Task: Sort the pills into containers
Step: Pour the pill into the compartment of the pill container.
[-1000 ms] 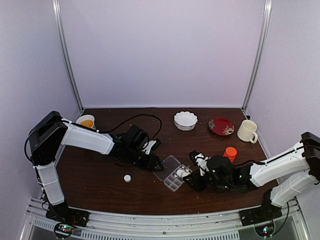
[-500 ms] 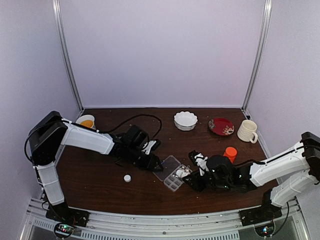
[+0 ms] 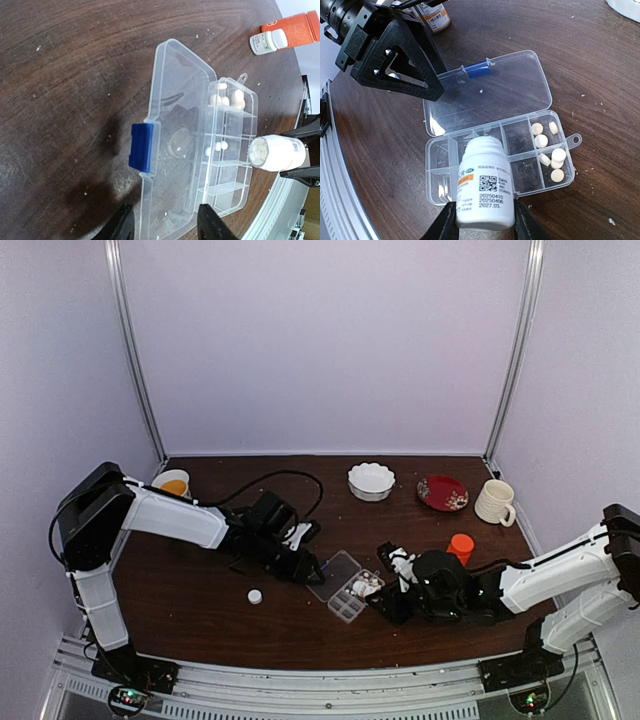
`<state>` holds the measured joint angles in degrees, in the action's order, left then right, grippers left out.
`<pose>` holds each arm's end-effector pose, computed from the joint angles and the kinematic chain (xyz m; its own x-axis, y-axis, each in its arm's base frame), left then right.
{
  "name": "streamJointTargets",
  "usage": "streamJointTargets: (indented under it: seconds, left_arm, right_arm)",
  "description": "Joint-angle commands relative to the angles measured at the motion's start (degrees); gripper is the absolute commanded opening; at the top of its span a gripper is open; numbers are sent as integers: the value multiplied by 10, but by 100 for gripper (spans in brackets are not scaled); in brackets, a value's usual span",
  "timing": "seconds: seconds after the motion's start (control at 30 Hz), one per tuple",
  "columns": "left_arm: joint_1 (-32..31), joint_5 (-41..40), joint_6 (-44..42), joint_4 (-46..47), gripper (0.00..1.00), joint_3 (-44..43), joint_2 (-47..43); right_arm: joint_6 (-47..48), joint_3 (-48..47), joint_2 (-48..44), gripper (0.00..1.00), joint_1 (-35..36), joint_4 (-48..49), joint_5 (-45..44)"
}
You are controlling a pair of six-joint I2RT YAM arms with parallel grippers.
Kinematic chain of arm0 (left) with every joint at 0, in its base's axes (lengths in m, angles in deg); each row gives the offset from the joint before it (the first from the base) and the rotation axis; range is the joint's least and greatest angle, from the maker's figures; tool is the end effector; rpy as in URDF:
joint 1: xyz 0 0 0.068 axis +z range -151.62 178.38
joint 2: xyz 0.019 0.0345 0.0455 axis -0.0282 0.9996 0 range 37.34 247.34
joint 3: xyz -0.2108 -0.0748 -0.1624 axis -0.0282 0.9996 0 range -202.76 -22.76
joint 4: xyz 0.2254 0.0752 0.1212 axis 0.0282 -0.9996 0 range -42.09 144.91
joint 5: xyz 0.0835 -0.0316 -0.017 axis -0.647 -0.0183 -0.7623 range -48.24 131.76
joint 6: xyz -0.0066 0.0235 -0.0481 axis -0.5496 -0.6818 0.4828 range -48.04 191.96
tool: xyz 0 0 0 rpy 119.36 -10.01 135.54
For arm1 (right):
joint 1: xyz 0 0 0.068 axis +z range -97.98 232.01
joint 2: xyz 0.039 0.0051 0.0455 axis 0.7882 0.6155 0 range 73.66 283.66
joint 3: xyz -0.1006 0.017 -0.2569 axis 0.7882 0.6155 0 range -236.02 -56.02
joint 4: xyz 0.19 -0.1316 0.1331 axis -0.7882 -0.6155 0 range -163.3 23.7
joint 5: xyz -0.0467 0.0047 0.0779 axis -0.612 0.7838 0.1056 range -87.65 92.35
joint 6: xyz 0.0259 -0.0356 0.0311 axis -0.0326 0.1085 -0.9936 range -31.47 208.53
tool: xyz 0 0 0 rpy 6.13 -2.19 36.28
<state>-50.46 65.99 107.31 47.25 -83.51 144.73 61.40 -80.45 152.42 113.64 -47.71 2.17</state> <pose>0.2375 -0.2941 0.1416 -0.9243 0.2558 -0.2832 0.3793 0.6962 -0.6095 0.1198 0.2213 0.1434 -0.6478 -0.2396 -0.7232 -0.6553 0.6594 0.3685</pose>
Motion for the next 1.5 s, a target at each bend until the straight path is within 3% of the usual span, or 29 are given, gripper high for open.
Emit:
streamJointTargets:
  seconds: [0.0,1.47]
  left_arm:
    - [2,-7,-13,2,46,-14,-2]
    - [2,-20,-18,-18,46,-18,-16]
  right_arm:
    - [0,-3,-2,0,-3,17,0]
    - [-14,57,-47,0,-3,27,25]
